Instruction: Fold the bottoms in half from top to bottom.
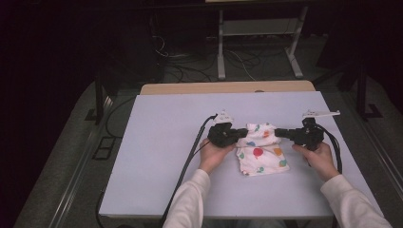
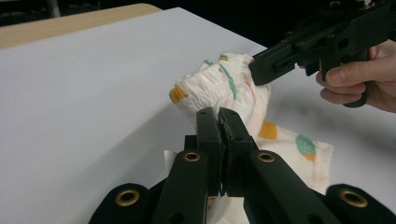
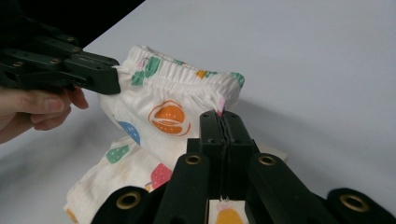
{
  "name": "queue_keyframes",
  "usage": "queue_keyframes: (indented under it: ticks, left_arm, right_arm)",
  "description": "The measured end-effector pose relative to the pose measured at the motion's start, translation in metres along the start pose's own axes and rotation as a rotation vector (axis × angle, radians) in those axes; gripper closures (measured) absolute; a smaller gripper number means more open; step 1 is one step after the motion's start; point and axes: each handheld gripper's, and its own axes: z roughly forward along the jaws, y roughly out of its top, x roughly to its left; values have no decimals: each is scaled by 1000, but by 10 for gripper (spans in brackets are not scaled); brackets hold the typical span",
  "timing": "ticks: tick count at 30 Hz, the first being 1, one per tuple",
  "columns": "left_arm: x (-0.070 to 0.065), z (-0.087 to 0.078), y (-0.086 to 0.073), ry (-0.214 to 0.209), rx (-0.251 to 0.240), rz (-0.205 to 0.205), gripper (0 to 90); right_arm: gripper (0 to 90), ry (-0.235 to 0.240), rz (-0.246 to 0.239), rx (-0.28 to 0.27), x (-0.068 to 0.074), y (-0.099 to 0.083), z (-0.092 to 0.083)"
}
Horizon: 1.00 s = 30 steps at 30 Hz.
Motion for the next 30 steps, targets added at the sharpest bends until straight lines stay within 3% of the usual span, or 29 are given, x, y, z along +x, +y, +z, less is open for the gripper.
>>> queue_keyframes:
  ticks: [4,13,30]
  left_arm:
    - [-1,-1,-9,-5,3,-6,875]
    - [-9,-2,-15,-45,-3,-25,872]
    - [-24,3,-27,-107,52,9,869]
  right_arm:
    - [873,5,-5,38,2,-5,1]
    - [872,10,-15,54,5,-10,-4]
    - [867,10,-22,108,5,-20,-8]
